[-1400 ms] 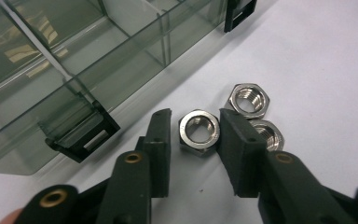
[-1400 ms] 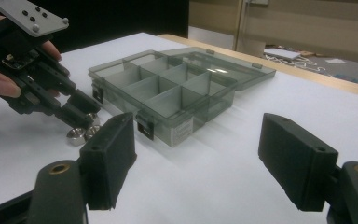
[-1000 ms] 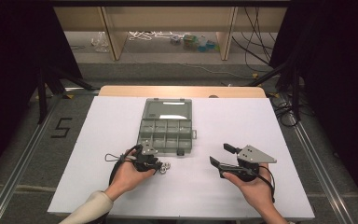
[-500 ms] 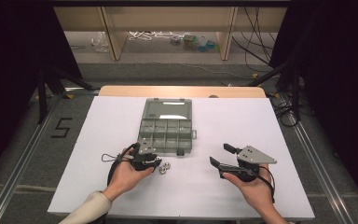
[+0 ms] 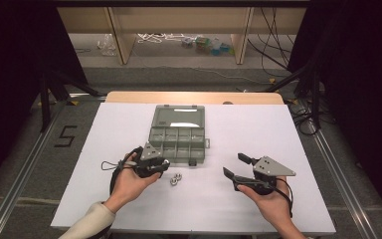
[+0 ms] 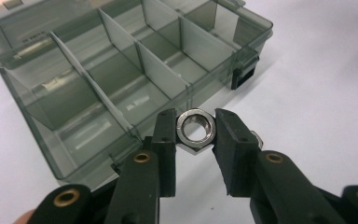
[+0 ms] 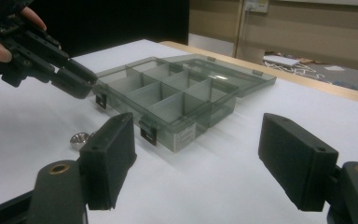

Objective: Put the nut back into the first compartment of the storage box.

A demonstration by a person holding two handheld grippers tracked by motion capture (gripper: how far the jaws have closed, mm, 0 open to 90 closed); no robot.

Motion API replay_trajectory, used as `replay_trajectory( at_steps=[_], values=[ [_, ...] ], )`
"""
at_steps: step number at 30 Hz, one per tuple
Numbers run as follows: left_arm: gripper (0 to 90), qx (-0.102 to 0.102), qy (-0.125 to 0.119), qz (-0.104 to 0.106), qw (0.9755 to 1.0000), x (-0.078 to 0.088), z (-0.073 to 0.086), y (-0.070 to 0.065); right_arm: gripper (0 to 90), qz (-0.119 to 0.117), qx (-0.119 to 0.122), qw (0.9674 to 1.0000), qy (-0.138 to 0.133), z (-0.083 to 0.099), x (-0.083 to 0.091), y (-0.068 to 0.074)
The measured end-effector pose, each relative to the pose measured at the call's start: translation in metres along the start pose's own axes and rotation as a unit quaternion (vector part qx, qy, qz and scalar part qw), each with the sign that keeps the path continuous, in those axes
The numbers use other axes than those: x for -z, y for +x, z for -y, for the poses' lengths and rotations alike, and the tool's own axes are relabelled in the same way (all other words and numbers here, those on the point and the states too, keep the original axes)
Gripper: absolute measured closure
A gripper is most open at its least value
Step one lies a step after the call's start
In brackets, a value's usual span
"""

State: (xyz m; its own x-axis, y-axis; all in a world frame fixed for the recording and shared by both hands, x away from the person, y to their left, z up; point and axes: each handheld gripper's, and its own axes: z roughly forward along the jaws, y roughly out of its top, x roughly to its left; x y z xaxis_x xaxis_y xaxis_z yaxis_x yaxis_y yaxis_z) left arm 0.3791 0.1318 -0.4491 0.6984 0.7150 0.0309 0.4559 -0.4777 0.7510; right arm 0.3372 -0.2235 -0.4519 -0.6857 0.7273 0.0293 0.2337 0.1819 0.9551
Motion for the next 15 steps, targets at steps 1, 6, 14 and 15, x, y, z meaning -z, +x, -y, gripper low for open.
replay_trajectory(
  at_steps=[1, 6, 14, 15],
  values=[
    [70.3, 0.02, -0.013, -0.004, 0.9997, 0.0, 0.0, -0.002, 27.9, -0.003, 0.001, 1.0, -0.005, 0.0, -0.001, 0.0],
    [70.3, 0.019, -0.024, -0.01, 0.9995, 0.007, -0.005, 0.004, 27.8, -0.001, 0.014, 0.9999, -0.004, 0.0, 0.0, -0.001],
    [70.3, 0.025, -0.036, -0.019, 0.9989, 0.014, -0.011, 0.01, 27.8, -0.006, 0.0, 0.9999, -0.009, 0.0, -0.001, 0.002],
    [70.3, 0.017, -0.035, -0.018, 0.9991, 0.016, -0.012, 0.012, 27.8, -0.007, 0.0, 0.9999, -0.009, 0.0, -0.001, 0.002]
  ],
)
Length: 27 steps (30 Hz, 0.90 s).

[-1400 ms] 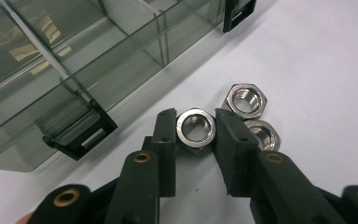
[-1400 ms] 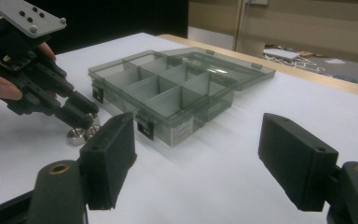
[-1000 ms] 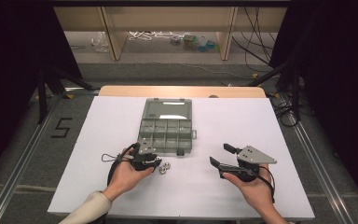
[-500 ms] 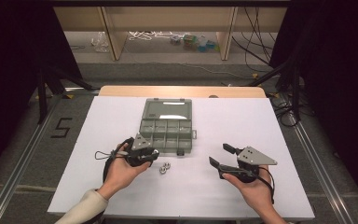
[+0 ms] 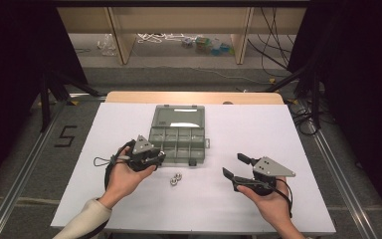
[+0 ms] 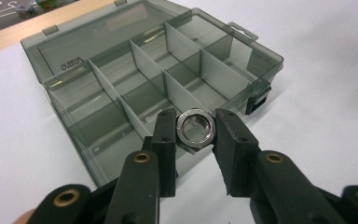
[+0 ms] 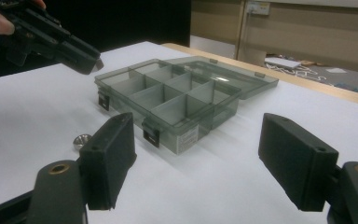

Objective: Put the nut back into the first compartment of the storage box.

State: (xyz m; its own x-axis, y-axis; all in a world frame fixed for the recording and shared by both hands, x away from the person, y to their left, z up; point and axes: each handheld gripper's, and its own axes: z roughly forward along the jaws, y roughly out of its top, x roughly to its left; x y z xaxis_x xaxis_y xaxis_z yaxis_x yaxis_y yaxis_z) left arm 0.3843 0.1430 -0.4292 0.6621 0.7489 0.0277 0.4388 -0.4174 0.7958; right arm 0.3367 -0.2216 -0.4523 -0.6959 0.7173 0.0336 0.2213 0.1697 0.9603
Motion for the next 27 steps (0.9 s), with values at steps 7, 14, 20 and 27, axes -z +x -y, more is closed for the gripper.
replay_trajectory(
  at_steps=[7, 14, 20, 27],
  values=[
    [70.3, 0.014, -0.017, -0.006, 0.9997, 0.0, -0.006, 0.001, 27.8, 0.005, 0.003, 0.9999, 0.008, -0.001, 0.002, 0.0],
    [70.3, 0.014, -0.026, -0.009, 0.9995, 0.002, -0.012, 0.005, 27.8, 0.009, 0.014, 0.9999, 0.003, -0.001, 0.001, -0.001],
    [70.3, 0.015, -0.027, -0.011, 0.9995, 0.0, -0.016, 0.007, 27.8, 0.01, 0.014, 0.9998, 0.0, -0.001, 0.001, -0.001],
    [70.3, 0.012, -0.026, -0.014, 0.9995, 0.0, -0.021, 0.011, 27.7, 0.005, 0.004, 1.0, 0.007, 0.0, 0.001, 0.0]
  ],
)
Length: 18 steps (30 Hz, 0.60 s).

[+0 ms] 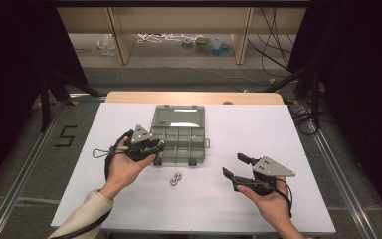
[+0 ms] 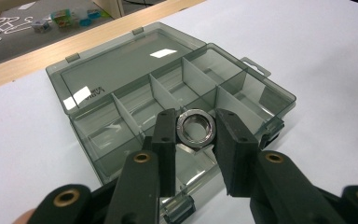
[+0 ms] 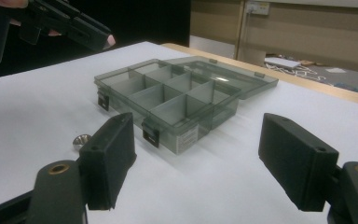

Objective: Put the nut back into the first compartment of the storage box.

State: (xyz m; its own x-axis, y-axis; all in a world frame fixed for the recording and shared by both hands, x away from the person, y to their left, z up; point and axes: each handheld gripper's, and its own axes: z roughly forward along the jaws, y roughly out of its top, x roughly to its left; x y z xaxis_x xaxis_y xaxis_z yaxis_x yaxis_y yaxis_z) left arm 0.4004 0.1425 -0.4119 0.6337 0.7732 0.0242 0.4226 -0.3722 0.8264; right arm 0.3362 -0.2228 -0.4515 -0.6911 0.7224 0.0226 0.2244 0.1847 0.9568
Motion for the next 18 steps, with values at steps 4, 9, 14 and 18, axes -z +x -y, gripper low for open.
replay_trajectory(
  at_steps=[4, 9, 14, 18],
  values=[
    [70.3, 0.007, -0.007, -0.004, 0.9999, -0.002, -0.002, 0.001, 27.7, 0.002, 0.007, 0.9999, -0.008, 0.0, -0.001, -0.001],
    [70.3, 0.01, -0.011, -0.01, 0.9998, -0.003, -0.004, 0.004, 27.7, -0.006, -0.002, 1.0, -0.002, 0.0, -0.001, 0.001],
    [70.3, 0.012, -0.012, -0.018, 0.9997, -0.004, -0.007, 0.009, 27.7, -0.005, -0.004, 1.0, -0.006, 0.0, -0.001, 0.0],
    [70.3, 0.016, -0.012, -0.021, 0.9996, -0.006, -0.009, 0.013, 27.7, -0.005, -0.003, 1.0, -0.002, 0.0, -0.001, 0.001]
  ],
)
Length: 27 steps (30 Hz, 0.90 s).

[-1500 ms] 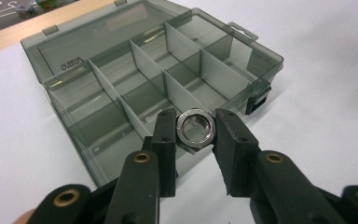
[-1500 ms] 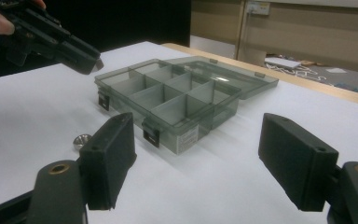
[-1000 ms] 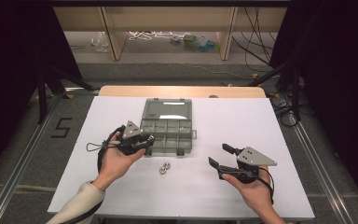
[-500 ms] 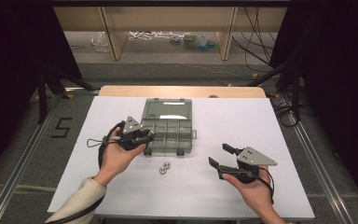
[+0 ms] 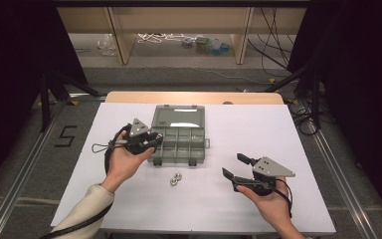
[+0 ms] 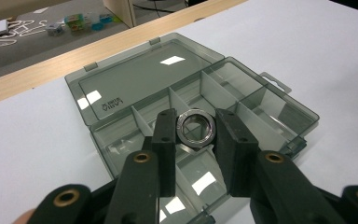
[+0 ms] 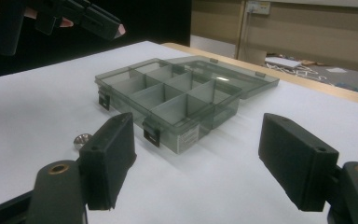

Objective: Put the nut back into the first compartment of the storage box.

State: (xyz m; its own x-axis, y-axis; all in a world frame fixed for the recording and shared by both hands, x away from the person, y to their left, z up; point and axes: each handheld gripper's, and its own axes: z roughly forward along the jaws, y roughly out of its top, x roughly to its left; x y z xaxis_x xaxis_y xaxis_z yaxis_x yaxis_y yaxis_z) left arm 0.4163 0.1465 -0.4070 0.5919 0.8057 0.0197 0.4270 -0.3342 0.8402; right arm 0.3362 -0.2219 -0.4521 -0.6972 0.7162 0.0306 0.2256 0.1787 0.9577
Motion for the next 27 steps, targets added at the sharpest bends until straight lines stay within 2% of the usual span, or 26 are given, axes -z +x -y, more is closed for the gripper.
replay_trajectory(
  at_steps=[2, 4, 7, 8, 9, 10, 13, 14, 15, 18, 20, 21, 22, 26, 27],
  values=[
    [70.3, -0.003, 0.001, -0.004, 1.0, -0.001, -0.001, 0.003, 27.7, 0.0, 0.0, 1.0, 0.0, 0.0, 0.0, 0.0],
    [70.3, 0.005, -0.001, -0.006, 1.0, -0.003, -0.002, 0.004, 27.7, 0.003, 0.003, 1.0, 0.005, 0.0, 0.001, -0.001],
    [70.3, -0.004, 0.007, -0.009, 0.9999, -0.005, -0.003, 0.007, 27.7, 0.001, -0.001, 1.0, 0.0, 0.0, 0.0, 0.0],
    [70.3, 0.008, 0.0, -0.008, 0.9999, -0.007, -0.003, 0.006, 27.7, 0.0, -0.002, 1.0, -0.003, 0.0, 0.0, 0.0],
    [70.3, 0.004, 0.002, -0.011, 0.9999, -0.007, -0.003, 0.007, 27.7, 0.004, 0.006, 0.9999, -0.007, 0.0, 0.0, -0.001],
    [70.3, -0.003, 0.008, -0.009, 0.9999, -0.007, -0.003, 0.009, 27.7, 0.0, -0.001, 1.0, -0.005, 0.0, 0.0, 0.0],
    [70.3, 0.011, -0.003, -0.012, 0.9999, -0.011, -0.004, 0.01, 27.7, 0.001, -0.001, 1.0, -0.005, 0.0, 0.0, -0.001],
    [70.3, 0.003, 0.001, -0.015, 0.9999, -0.011, -0.004, 0.012, 27.7, 0.002, -0.001, 1.0, -0.003, 0.0, 0.0, 0.0],
    [70.3, 0.01, -0.003, -0.014, 0.9998, -0.012, -0.005, 0.012, 27.7, 0.002, -0.001, 1.0, -0.003, 0.0, 0.0, 0.0],
    [70.3, 0.015, -0.003, -0.017, 0.9997, -0.014, -0.005, 0.013, 27.7, 0.002, -0.001, 1.0, -0.004, 0.0, 0.0, -0.001],
    [70.3, 0.016, -0.002, -0.019, 0.9997, -0.015, -0.005, 0.015, 27.7, 0.002, 0.0, 1.0, -0.001, 0.0, 0.0, -0.001],
    [70.3, 0.007, 0.006, -0.02, 0.9998, -0.015, -0.005, 0.017, 27.7, 0.006, 0.003, 1.0, 0.001, -0.001, 0.001, -0.001],
    [70.3, 0.014, -0.002, -0.02, 0.9997, -0.017, -0.006, 0.017, 27.8, 0.002, -0.001, 1.0, -0.003, 0.0, 0.0, 0.0],
    [70.3, 0.02, 0.0, -0.026, 0.9995, -0.019, -0.007, 0.018, 27.8, 0.001, -0.001, 1.0, -0.003, 0.0, 0.0, 0.0],
    [70.3, 0.016, 0.0, -0.028, 0.9995, -0.02, -0.008, 0.019, 27.7, 0.001, -0.001, 1.0, -0.004, 0.0, 0.0, -0.001]
  ],
)
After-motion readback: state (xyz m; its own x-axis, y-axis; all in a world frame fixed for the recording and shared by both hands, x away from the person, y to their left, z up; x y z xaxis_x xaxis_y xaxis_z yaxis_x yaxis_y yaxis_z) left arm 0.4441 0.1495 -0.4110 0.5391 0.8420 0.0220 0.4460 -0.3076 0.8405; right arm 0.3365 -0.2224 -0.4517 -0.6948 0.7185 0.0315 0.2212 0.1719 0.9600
